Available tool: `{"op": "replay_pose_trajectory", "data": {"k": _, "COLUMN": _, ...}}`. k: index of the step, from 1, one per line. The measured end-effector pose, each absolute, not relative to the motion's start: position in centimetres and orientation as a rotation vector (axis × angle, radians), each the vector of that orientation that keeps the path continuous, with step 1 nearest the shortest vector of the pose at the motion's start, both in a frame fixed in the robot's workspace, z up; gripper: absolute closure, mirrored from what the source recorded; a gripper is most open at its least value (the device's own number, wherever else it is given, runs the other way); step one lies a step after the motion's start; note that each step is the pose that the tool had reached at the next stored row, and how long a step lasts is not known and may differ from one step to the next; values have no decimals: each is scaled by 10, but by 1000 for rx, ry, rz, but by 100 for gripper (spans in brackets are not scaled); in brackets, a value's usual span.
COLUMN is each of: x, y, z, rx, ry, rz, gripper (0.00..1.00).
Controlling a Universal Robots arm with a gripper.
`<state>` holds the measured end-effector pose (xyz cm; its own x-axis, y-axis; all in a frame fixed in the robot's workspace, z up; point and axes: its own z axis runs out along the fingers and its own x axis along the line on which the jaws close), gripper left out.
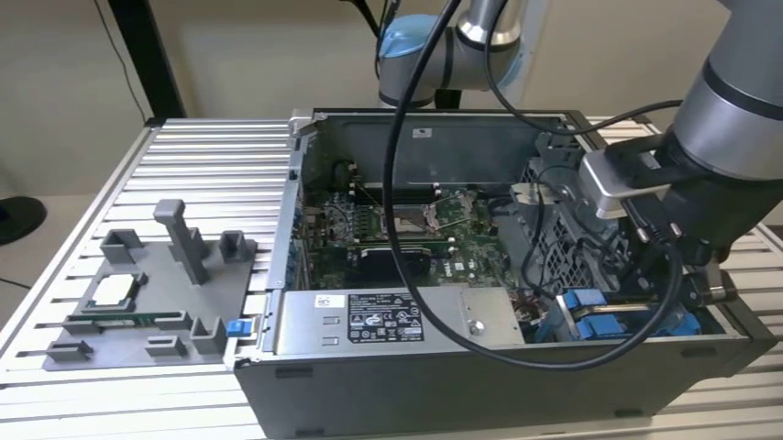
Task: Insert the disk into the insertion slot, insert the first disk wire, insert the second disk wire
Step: 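Insert the second disk wire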
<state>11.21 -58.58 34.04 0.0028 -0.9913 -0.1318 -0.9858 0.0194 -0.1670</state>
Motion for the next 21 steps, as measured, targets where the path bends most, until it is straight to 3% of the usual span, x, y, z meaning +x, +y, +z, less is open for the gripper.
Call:
{"op": "replay_pose_trajectory", "data": {"k": 10, "x": 111, "y": -586, "z": 335, "rx": -2066, "ry": 2082, "rz": -46, "gripper": 100}}
{"op": "replay_pose_trajectory", "data": {"k": 11, "x": 111, "y": -586, "z": 334, "rx": -2066, "ry": 2082, "rz": -45, "gripper": 0}}
{"op": "replay_pose_trajectory", "data": {"k": 21, "x": 110, "y": -586, "z": 364, "rx": -2066, "ry": 2082, "rz": -45, "gripper": 0}}
